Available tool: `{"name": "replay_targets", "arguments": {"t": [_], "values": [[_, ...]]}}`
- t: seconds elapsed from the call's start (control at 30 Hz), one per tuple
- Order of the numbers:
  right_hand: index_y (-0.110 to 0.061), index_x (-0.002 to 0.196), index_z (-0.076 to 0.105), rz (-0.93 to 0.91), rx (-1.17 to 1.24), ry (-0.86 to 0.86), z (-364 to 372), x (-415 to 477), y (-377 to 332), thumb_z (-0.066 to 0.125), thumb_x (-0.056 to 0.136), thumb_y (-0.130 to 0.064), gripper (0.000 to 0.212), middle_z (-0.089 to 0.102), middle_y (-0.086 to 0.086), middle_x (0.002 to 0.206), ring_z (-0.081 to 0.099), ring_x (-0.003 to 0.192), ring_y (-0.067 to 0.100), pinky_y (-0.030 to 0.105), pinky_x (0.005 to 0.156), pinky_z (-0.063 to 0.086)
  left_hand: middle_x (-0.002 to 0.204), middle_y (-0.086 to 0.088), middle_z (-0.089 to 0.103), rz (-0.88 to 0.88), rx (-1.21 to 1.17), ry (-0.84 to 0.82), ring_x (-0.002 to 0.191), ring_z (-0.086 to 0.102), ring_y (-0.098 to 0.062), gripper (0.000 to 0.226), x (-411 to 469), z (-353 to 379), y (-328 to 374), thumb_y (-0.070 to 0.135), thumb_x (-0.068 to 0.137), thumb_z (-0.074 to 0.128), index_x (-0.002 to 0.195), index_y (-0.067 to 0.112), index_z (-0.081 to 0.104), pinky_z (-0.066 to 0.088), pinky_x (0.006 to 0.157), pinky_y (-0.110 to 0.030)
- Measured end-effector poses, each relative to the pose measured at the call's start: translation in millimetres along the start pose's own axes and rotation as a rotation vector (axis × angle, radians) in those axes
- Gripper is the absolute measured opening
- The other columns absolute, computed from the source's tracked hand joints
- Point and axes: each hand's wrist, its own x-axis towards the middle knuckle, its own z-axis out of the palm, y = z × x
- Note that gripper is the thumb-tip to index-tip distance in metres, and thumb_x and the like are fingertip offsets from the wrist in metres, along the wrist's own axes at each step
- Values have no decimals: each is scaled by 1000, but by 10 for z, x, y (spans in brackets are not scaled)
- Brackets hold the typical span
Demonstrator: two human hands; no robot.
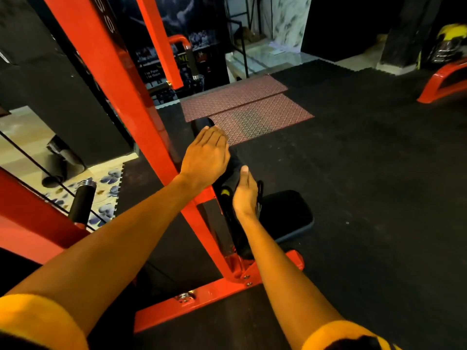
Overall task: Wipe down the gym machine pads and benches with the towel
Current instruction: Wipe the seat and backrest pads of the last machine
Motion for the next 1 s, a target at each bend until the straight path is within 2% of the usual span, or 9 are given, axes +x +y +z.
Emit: {"name": "replay_targets", "arguments": {"t": [0.13, 0.23, 0.3, 0.37, 0.53, 0.63, 0.73, 0.8, 1.0], "values": [[-11, 147, 56, -149, -186, 107, -124, -321, 425, 42, 110, -40, 49, 59, 10, 146, 51, 135, 23, 20, 108, 36, 120, -23, 67, 154, 106, -60, 121, 61, -38, 43, 32, 16, -48, 17, 100, 37, 117, -7, 67, 42, 115, -48], [-17, 152, 45, 57, -129, -120, -343, -123, 892, 43, 110, -8, 43, 51, 5, 144, 49, 135, 20, 6, 102, 35, 113, -21, 68, 243, 179, -85, 115, 63, -38, 39, 40, 29, -83, 16, 100, 39, 113, -7, 68, 43, 114, -48], [-28, 150, 46, 232, -59, -294, -529, 74, 1044, 43, 111, -15, 41, 44, 4, 153, 50, 130, 9, 9, 100, 40, 111, -19, 69, 255, 190, -106, 114, 63, -37, 41, 53, 6, -84, 20, 100, 38, 108, -5, 71, 42, 114, -47], [-20, 147, 51, 361, 5, -375, -589, 248, 884, 43, 112, -34, 39, 44, -1, 153, 50, 128, 7, 19, 103, 40, 112, -16, 71, 224, 216, -185, 117, 61, -35, 51, 70, -49, -7, 27, 99, 32, 107, -1, 74, 40, 115, -46], [-12, 146, 56, 293, 60, -450, -323, 539, 190, 42, 109, -48, 54, 61, 4, 143, 56, 134, 19, 40, 121, 36, 148, -16, 53, 187, 536, -614, 146, 33, -39, 58, 267, -232, 277, 40, 107, 23, 141, 7, 57, 16, 125, -49], [-16, 155, 44, 227, 125, -447, -397, 246, 38, 38, 111, -42, 51, 49, -4, 154, 45, 142, 11, 30, 121, 32, 163, -16, 31, 154, 668, -778, 154, 17, -39, 62, 388, -229, 392, 44, 108, 19, 156, 8, 35, 7, 127, -51], [-24, 162, 32, 222, 80, -516, -470, 223, 367, 53, 99, -63, 76, 33, -14, 163, 29, 149, 2, 27, 124, 20, 165, -12, 30, 159, 715, -890, 155, 16, -38, 62, 472, -172, 448, 45, 107, 20, 158, 12, 34, 5, 127, -52], [-24, 160, 36, 314, 78, -519, -443, 343, 564, 60, 86, -72, 92, 38, -8, 163, 35, 148, 7, 29, 124, 24, 166, -13, 27, 137, 739, -968, 156, 14, -37, 62, 520, -143, 477, 44, 107, 19, 159, 12, 32, 2, 127, -52], [-10, 147, 51, 457, 83, -589, -233, 947, 261, 40, 111, -36, 46, 58, 12, 137, 53, 131, 30, 28, 90, 50, 170, -16, 3, 109, 778, -1092, 157, -1, -35, 67, 691, -180, 615, 45, 108, 14, 161, 5, 7, -3, 127, -50]]}}
